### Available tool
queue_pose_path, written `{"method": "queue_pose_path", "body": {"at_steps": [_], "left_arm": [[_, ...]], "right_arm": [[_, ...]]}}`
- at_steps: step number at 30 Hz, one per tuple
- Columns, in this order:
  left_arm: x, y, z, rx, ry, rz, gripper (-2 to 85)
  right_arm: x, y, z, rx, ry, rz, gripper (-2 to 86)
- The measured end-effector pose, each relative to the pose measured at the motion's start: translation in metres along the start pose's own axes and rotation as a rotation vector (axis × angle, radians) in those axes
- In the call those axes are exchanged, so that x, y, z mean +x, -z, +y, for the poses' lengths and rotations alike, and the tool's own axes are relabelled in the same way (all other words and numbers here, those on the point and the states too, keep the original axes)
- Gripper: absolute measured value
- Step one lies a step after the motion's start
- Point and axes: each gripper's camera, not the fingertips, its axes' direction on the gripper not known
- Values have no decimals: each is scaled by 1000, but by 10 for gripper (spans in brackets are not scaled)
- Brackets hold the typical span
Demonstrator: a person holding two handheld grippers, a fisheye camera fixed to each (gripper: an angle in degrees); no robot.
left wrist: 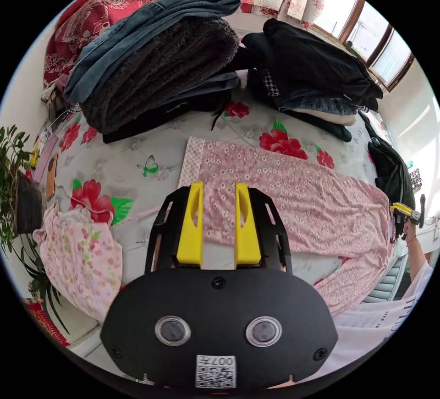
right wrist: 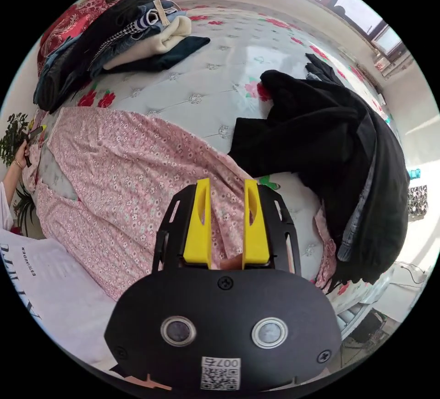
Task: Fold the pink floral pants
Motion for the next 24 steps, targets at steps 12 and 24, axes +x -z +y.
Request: {"method": "queue_pose_path", "body": {"at_steps": [12, 24], "left_arm": [[39, -39, -68, -42, -131, -181, 5], [11, 267, 51, 493, -80, 174, -10]], "right_arm": [[-73, -75, -133, -229, 122, 135, 61], [-57, 101, -76, 78, 108, 76, 7]]}}
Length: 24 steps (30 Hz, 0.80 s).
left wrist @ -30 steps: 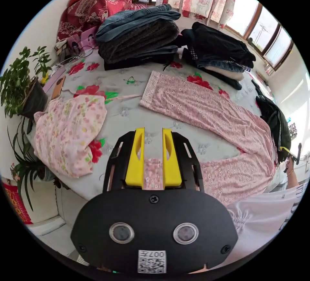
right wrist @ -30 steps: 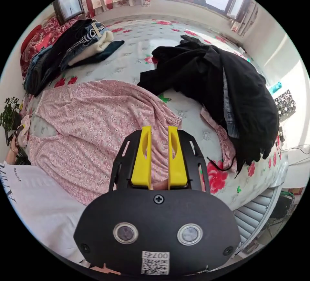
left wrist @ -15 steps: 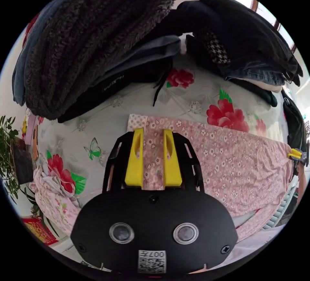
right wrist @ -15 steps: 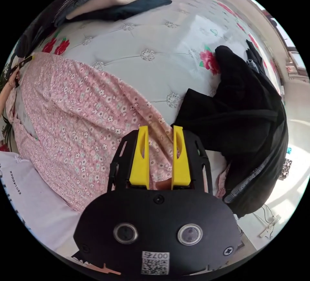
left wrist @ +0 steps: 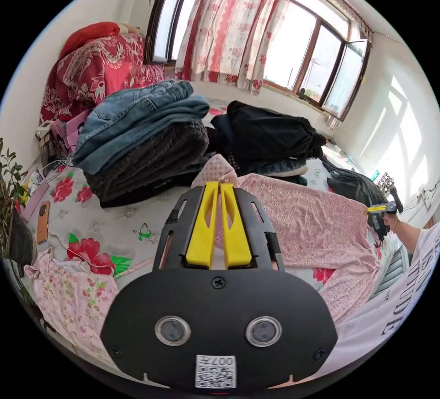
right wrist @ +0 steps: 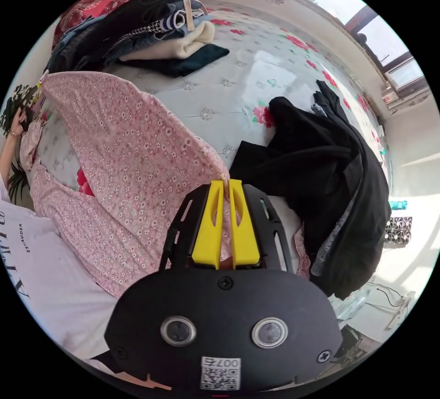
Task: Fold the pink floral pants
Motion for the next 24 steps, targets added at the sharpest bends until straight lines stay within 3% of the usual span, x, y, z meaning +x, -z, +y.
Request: {"method": "queue_pose_path", "body": {"at_steps": [4, 8, 11, 15, 19, 24], "left_arm": [[19, 126, 54, 47, 15, -60, -10], [22, 199, 130, -20, 111, -123, -10], [24, 217, 205, -189, 226, -170, -10], [15, 214, 280, -364, 401, -176, -10], [8, 249, 243, -249, 420, -123, -10], [27, 321, 180, -86, 283, -82, -10]], "right_arm": [[-3, 54, 46, 92, -7, -24, 3], [-28, 101, 129, 141, 59, -35, 1], [-44, 83, 191, 51, 79, -56, 1], [-49, -3, 252, -171, 46, -144, 1], [-22, -15, 257, -194, 21, -167, 1], [53, 79, 251, 38, -12, -184, 2]]}}
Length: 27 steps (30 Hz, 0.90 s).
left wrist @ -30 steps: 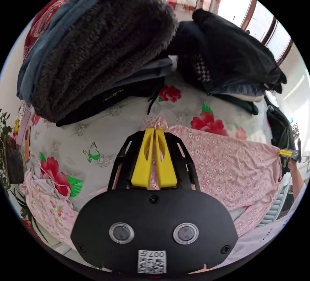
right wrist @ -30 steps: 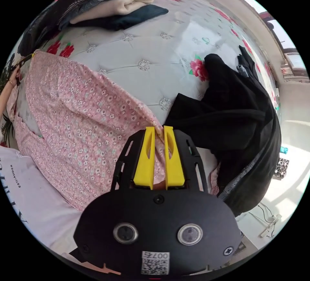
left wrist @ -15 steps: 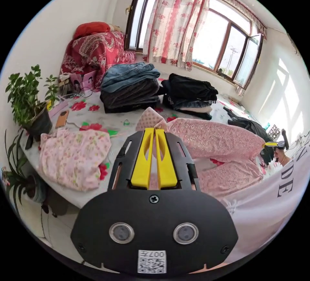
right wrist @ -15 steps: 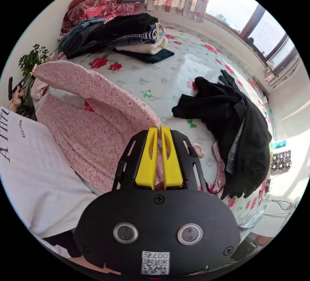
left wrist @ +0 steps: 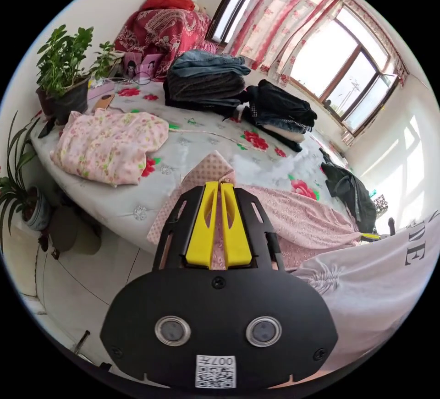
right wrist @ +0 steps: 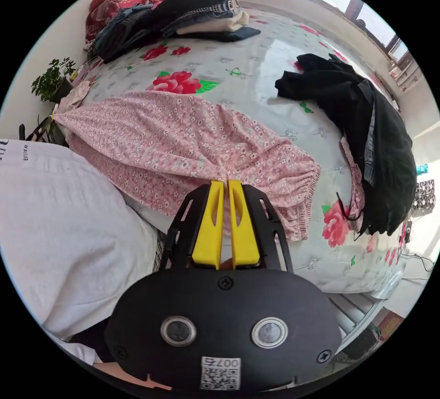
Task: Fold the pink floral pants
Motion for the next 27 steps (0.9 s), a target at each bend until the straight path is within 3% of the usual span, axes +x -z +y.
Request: {"method": "queue_pose_path", "body": {"at_steps": [4, 7, 10, 16, 21, 27], "left_arm": [[-31, 17, 30, -80, 116, -72, -8], [-64, 1, 71, -253, 271, -82, -1], [-74, 17, 83, -284, 332, -107, 21], [-93, 75, 79, -210, 459, -77, 56], [-100, 98, 80, -126, 603, -14, 66], [-83, 103, 49, -159, 583, 5, 71]], "right_arm": [[40, 3, 23, -7, -34, -25, 6], [74, -43, 47, -133, -75, -86, 12], [112, -69, 64, -236, -143, -122, 31], [237, 14, 108, -5, -375, -222, 70], [402, 47, 192, 221, -867, -288, 72], [479, 39, 155, 227, -851, -296, 66]]}}
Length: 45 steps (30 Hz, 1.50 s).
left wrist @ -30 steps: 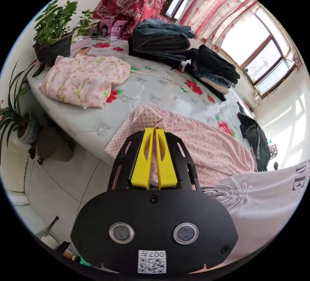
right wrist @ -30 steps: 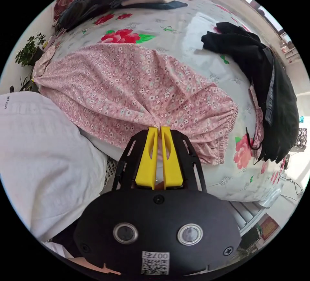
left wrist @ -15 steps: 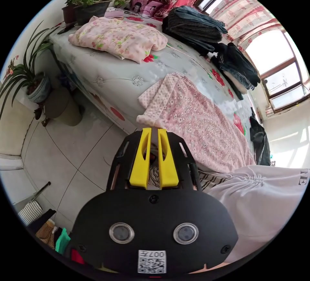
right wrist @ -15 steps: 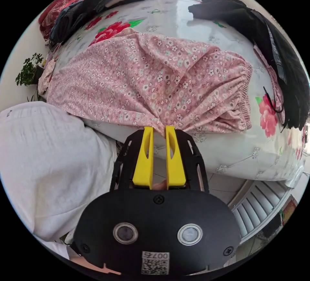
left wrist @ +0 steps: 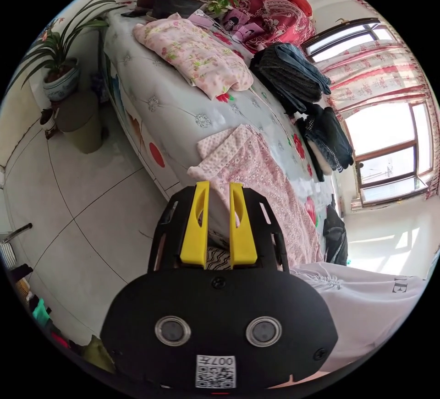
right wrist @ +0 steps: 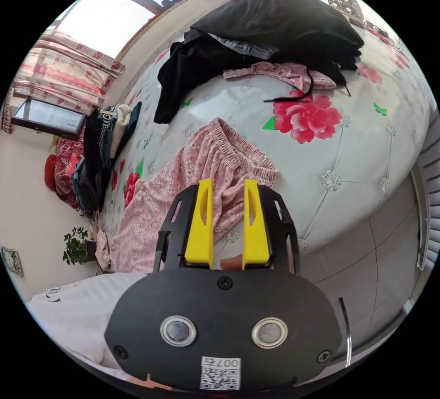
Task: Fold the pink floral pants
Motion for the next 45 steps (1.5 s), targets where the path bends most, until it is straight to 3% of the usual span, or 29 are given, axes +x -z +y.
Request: {"method": "queue_pose_path", "body": {"at_steps": [5, 10, 14, 18, 22, 25, 28, 31, 34, 39, 45], "left_arm": [[23, 10, -10, -31, -28, -30, 70], [35, 23, -15, -46, -22, -47, 68], [39, 38, -14, -31, -22, -38, 67], [30, 53, -6, -7, 11, -18, 67], [24, 59, -5, -23, 13, -29, 73], [27, 64, -9, -15, -22, -15, 86], [27, 63, -15, -18, -33, -45, 98], [16, 59, -21, -14, 20, -72, 92], [-1, 55, -24, -19, 113, -86, 58], [-13, 57, -24, -9, 109, -25, -5], [-27, 76, -18, 45, 50, 102, -9]], "right_arm": [[-7, -21, -56, -7, 41, 174, 59], [-15, -41, -82, -90, 114, 215, 37], [-23, 26, -72, 30, 143, 197, 16], [0, 91, -47, 133, 61, 190, 11], [28, 72, -35, 52, -79, 234, 17], [1, 73, -6, 124, -134, 304, 23], [-80, 60, 31, 212, -33, 256, 30], [-205, 6, 62, 146, 214, 73, 40], [-367, -75, 104, -2, 505, -82, 47], [-680, -226, 254, -383, 1012, -326, 52], [-932, -341, 456, -558, 1426, -330, 60]]}}
